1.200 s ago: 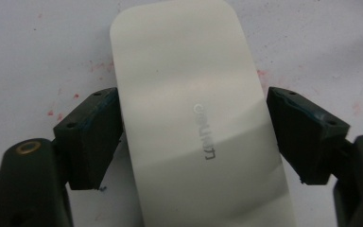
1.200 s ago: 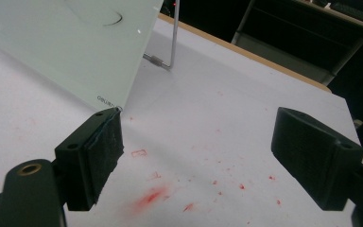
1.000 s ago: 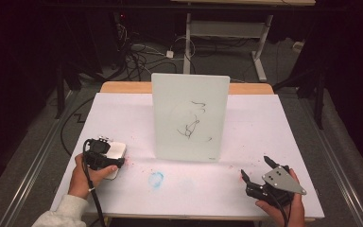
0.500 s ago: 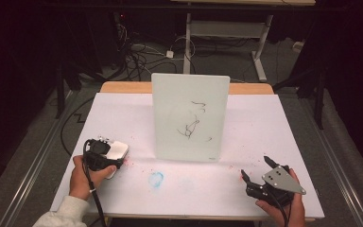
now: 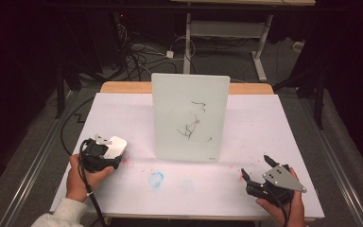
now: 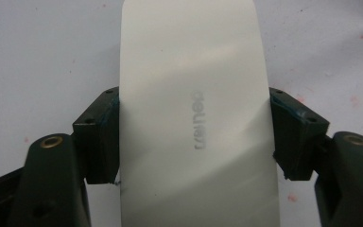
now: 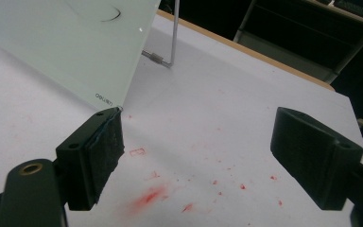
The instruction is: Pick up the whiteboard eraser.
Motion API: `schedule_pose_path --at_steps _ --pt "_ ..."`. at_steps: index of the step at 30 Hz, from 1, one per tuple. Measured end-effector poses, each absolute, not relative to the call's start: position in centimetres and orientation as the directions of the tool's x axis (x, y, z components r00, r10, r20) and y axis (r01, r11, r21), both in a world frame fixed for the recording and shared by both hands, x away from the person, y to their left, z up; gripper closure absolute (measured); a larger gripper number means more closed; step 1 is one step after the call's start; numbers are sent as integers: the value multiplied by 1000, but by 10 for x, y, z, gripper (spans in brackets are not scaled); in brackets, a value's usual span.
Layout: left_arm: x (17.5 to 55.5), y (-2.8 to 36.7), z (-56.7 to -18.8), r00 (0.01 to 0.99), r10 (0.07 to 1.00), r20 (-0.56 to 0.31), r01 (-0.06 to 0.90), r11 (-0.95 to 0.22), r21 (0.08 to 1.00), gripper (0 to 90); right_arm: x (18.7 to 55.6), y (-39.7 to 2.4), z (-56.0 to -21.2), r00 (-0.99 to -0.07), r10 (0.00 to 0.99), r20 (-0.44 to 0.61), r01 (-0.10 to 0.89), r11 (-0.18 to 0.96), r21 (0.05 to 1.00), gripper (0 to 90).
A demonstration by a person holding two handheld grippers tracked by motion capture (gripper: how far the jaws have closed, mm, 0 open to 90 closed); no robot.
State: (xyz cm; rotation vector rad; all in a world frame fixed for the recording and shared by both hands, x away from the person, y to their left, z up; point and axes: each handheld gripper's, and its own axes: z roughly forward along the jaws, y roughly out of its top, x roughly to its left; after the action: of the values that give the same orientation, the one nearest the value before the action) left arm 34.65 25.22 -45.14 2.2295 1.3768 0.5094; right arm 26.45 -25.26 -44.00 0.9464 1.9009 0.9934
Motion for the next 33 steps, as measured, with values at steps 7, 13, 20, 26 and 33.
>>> schedule_pose_path --at_steps 7,13,20,26,33 --pt "342 248 -446 456 885 92 688 -417 594 290 264 -253 -440 -426 857 -289 254 421 871 182" --pt "335 244 -438 465 876 132 637 -434 637 291 264 -253 -441 -427 857 -290 255 421 871 182" --pt "327 241 -430 470 867 168 583 -448 678 291 265 -252 -441 -430 854 -291 253 424 870 182" --pt "323 239 -426 472 863 182 560 -453 694 291 265 -253 -441 -428 856 -289 254 421 871 182" --pt "317 238 -418 470 860 199 514 -450 731 291 264 -253 -441 -426 856 -292 252 423 871 182"
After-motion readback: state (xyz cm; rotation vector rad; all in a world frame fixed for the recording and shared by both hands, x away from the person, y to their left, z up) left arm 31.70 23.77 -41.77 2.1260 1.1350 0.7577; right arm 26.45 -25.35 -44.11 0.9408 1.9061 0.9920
